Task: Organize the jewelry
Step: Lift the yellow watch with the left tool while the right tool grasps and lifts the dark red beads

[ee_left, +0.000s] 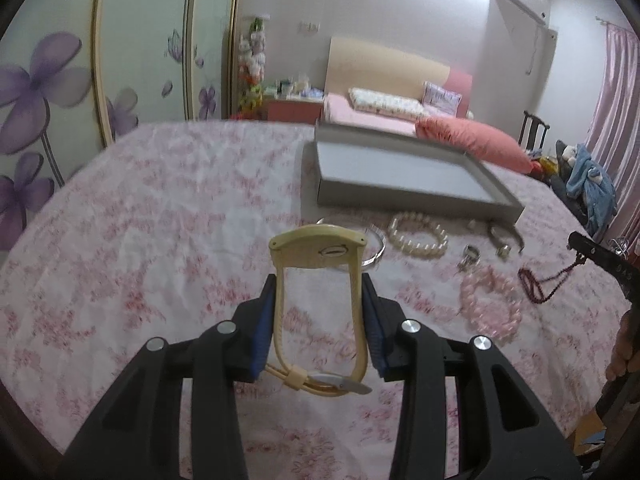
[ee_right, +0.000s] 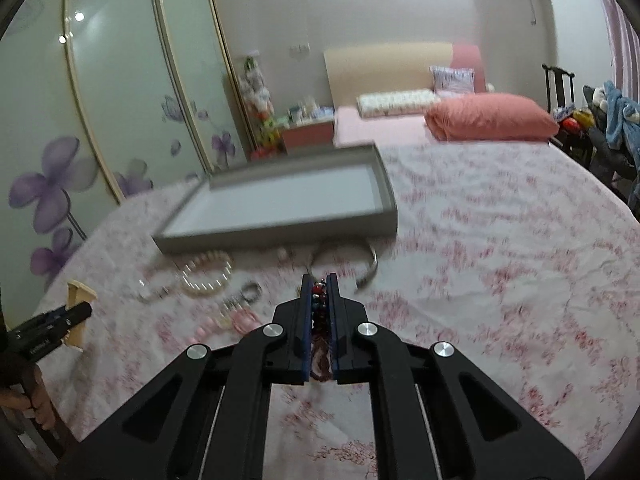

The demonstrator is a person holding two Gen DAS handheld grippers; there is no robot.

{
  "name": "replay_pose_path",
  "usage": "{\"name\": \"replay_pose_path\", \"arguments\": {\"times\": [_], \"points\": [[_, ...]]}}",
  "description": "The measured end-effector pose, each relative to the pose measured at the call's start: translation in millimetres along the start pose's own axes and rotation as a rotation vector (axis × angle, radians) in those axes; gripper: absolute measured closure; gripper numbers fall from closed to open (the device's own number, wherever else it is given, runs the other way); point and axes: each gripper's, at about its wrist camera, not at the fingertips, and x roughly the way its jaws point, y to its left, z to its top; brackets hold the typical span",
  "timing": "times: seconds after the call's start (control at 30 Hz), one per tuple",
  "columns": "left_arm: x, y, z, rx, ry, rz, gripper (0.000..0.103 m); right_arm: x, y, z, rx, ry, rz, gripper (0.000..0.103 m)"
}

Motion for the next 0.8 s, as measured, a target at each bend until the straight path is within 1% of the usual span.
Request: {"name": "replay_pose_path", "arguments": {"times": [0.17, 0.23, 0.3, 0.37, 0.43, 0.53, 0.6, 0.63, 0.7, 0.73, 0.77, 0.8], "points": [[-16.9, -9.9, 7.4, 0.018, -0.085, 0.014, 0.064, -19.7, 6.2, 12.8, -0.014, -0.086, 0.021, 0.096], [-22.1, -14.2, 9.7, 0.027, -0.112, 0.018, 0.064, -24.6, 9.3, 16.0, -0.023, -0.106, 0.019, 0.096], [-24.1, -17.3, 11.6, 0.035, -0.125, 0.016, 0.064, -23.9, 10.8, 17.4, -0.035, -0.102, 0.007, 0.096], [-24.6, -18.6, 12.1, 0.037, -0.125, 0.012, 0.064, -14.2, 9.7, 12.6, -0.044, -0.052, -0.013, 0.096], [-23.8, -19.2, 11.7, 0.039, -0.121, 0.010, 0.064, 4.6, 5.1, 2.5, -0.041, 0.035, -0.029, 0.096], [-22.4, -18.2, 11.1, 0.034, -0.116, 0.012, 0.064, 29.2, -3.9, -14.7, -0.017, 0.161, -0.024, 0.095], [-22.0, -16.3, 11.1, 0.028, -0.115, 0.014, 0.064, 37.7, -6.0, -23.4, -0.016, 0.208, -0.038, 0.095], [-21.7, -14.5, 11.0, 0.026, -0.115, 0.016, 0.064, 41.3, -6.8, -27.4, -0.019, 0.228, -0.054, 0.092], [-21.6, -12.9, 11.5, 0.021, -0.114, 0.020, 0.064, 43.7, -8.0, -31.9, -0.015, 0.244, -0.064, 0.069], [-21.3, -12.4, 11.3, 0.021, -0.114, 0.021, 0.064, 43.6, -8.1, -32.9, -0.016, 0.243, -0.076, 0.045], [-21.0, -11.9, 11.2, 0.020, -0.113, 0.022, 0.064, 43.5, -7.4, -33.5, -0.025, 0.240, -0.088, 0.039], [-20.7, -11.5, 11.2, 0.018, -0.112, 0.023, 0.064, 44.1, -6.3, -34.0, -0.030, 0.244, -0.089, 0.039]]}}
